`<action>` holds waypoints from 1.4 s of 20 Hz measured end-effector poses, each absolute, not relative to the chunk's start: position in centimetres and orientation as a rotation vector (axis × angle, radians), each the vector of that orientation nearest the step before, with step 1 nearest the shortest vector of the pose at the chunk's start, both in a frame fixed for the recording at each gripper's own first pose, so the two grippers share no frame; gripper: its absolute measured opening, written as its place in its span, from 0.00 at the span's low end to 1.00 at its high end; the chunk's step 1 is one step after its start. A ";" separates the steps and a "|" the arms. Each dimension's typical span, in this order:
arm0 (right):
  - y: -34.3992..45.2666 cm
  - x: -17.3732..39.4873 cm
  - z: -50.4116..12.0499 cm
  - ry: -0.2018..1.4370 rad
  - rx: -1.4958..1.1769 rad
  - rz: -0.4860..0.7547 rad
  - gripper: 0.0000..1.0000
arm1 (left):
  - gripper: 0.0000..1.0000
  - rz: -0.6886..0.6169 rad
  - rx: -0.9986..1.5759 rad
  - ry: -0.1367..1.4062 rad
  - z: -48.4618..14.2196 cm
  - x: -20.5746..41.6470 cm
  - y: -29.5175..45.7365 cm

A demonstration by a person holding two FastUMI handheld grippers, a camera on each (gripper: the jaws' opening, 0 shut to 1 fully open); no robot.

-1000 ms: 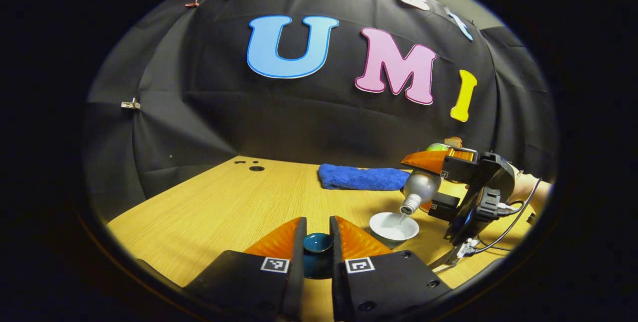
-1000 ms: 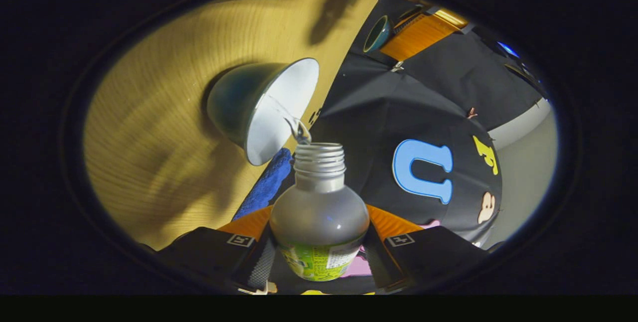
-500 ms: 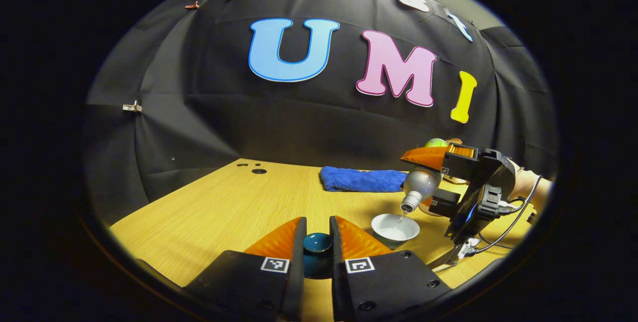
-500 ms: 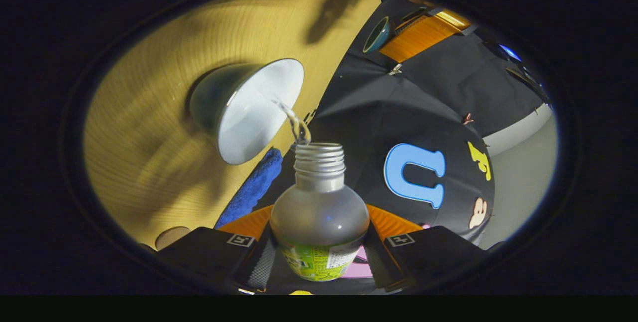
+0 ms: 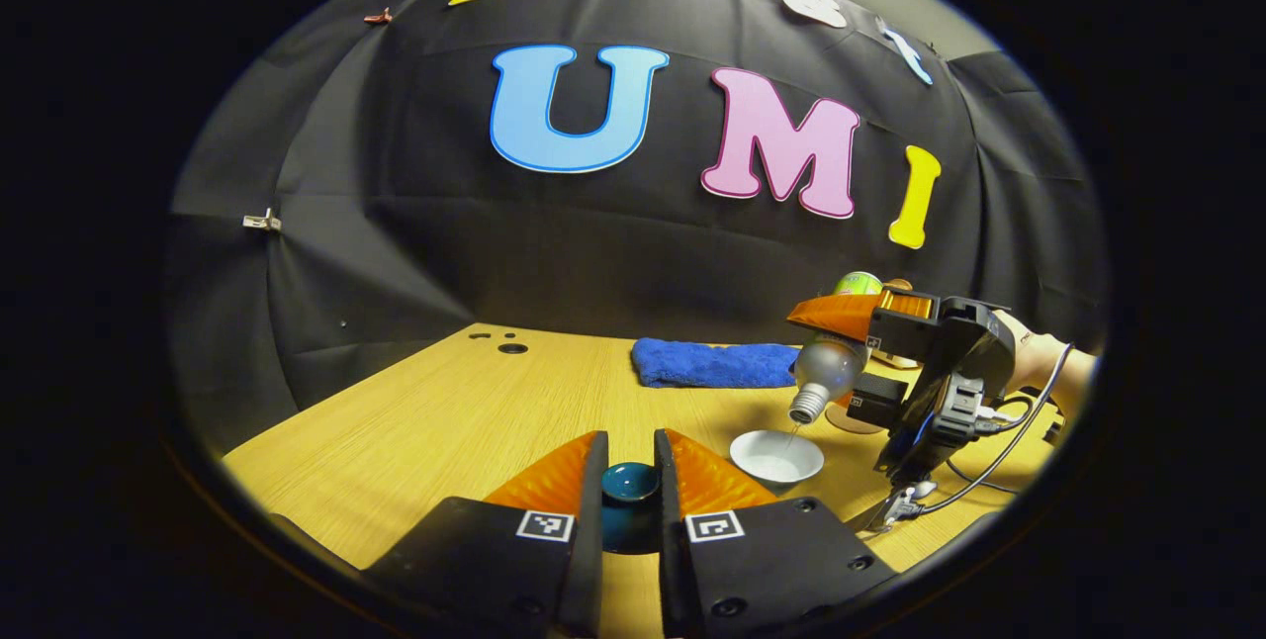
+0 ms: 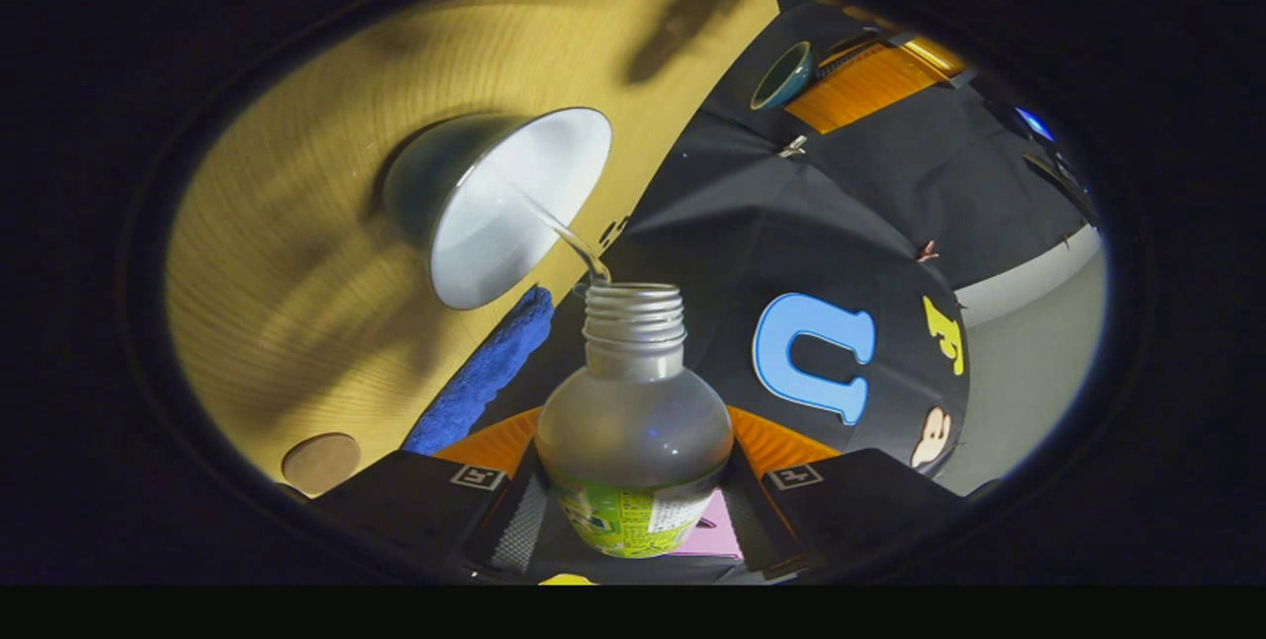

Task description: Open the teacup lid with one hand, grasp the water bottle and pour water into the teacup with the other hand; after pouring, place the water bottle on the coaster and then close the teacup lid.

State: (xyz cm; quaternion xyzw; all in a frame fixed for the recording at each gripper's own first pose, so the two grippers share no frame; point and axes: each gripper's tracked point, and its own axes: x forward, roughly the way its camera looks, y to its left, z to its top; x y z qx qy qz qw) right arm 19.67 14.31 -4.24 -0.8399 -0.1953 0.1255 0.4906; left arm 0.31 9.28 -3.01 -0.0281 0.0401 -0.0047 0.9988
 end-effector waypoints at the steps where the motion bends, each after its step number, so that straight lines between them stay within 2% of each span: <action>1: 14.7 19.6 -4.0 -0.487 -2.045 0.301 0.80 | 0.27 -0.011 -0.057 0.082 -3.0 0.3 9.3; 9: 15.9 19.4 -3.4 -0.535 -2.084 0.295 0.80 | 0.27 -0.014 -0.066 0.096 -3.4 0.0 9.3; 10: 15.9 19.2 -3.6 -0.536 -2.088 0.300 0.80 | 0.30 -0.011 -0.063 0.096 -3.3 -0.1 9.4; 14: 15.8 19.1 -3.9 -0.539 -2.105 0.308 0.80 | 0.24 -0.005 -0.059 0.089 -2.9 0.0 9.6; 15: 16.0 19.3 -3.8 -0.543 -2.106 0.311 0.80 | 0.27 -0.006 -0.060 0.091 -3.0 0.0 9.5; 21: 15.7 19.5 -3.5 -0.544 -2.111 0.308 0.80 | 0.27 -0.018 -0.058 0.093 -2.9 0.2 9.1; 22: 15.7 19.4 -3.4 -0.545 -2.113 0.307 0.77 | 0.27 -0.019 -0.056 0.092 -2.8 0.2 9.0; 23: 15.6 19.5 -3.4 -0.548 -2.113 0.305 0.80 | 0.27 -0.020 -0.054 0.090 -2.7 0.2 9.0; 28: 15.7 19.2 -2.8 -0.566 -2.125 0.301 0.80 | 0.27 -0.023 -0.052 0.087 -2.5 0.0 8.8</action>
